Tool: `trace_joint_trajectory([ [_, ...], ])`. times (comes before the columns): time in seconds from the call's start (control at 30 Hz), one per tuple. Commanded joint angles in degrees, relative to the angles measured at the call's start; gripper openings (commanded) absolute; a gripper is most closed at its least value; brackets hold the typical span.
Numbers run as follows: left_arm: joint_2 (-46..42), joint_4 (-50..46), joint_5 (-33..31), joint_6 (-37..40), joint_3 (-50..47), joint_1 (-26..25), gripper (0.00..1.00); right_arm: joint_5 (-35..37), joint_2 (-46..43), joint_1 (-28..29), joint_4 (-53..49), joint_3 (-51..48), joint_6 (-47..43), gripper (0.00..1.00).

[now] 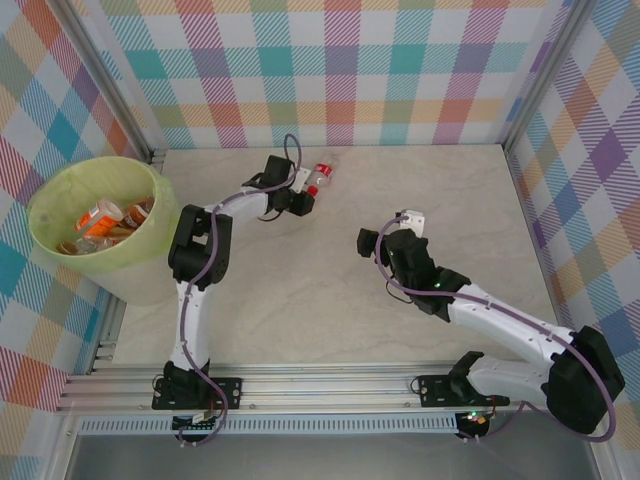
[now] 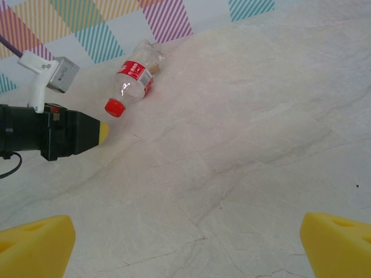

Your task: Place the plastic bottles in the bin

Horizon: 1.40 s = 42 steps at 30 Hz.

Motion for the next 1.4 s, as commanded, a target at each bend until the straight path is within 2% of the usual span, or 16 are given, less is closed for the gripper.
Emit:
trace_joint_trajectory([
  [0.0, -5.70, 6.32, -0.54, -1.73, -3.93, -0.62, 0.26, 0.39, -1.82, -0.47, 0.31, -0.24, 1.41, 1.00],
  [0.23, -10.75, 9.42, -0.20, -7.73, -10.14, -0.62, 0.14, 0.51, -4.39, -0.47, 0.24, -1.99, 2.13, 1.00],
  [0.4, -16.04, 11.94, 0.23, -13.80, -14.92, -0.62, 0.00, 0.72, -4.93, -0.47, 0.38, -2.36, 2.19, 1.00],
  [0.53, -19.46, 13.68, 1.93, -16.75, -18.48, -0.70, 0.00, 0.62, -4.97, -0.47, 0.63, -2.31, 2.32, 1.00],
  [0.57, -19.51, 13.70, 1.75, -17.33, -18.83, -0.71, 0.22, 0.55, -4.97, -0.47, 0.72, -2.24, 2.30, 1.00],
  [0.63, -17.61, 11.85, 1.69, -17.52, -16.94, -0.71, 0.74, 0.54, -4.97, -0.47, 0.82, -2.28, 2.29, 1.00],
  [0.67, -15.55, 9.58, 1.97, -17.33, -14.64, -0.71, 0.92, 0.50, -4.96, -0.47, 0.82, -2.30, 2.31, 1.00],
  [0.7, -13.57, 7.49, 2.62, -16.91, -12.05, -0.71, 1.00, 0.43, -5.04, -0.47, 0.82, -2.26, 2.23, 1.00],
  [0.9, -3.86, 5.55, -2.32, -15.54, -3.54, -1.68, 0.97, 0.64, -6.01, -0.51, 0.06, -2.39, 1.97, 1.00],
  [1.17, 6.80, 1.94, -3.36, -12.85, 8.31, -1.68, 0.79, 1.19, -6.49, -0.55, -0.16, -2.75, 1.37, 1.00],
  [1.3, 10.80, -3.95, -4.81, -11.74, 16.24, -1.68, 0.70, 1.40, -6.39, -0.64, -0.38, -2.72, 1.21, 1.00],
  [1.37, 12.24, -4.45, -4.58, -11.57, 18.56, -1.68, 0.60, 1.54, -6.38, -0.64, -0.46, -2.71, 1.11, 1.00],
])
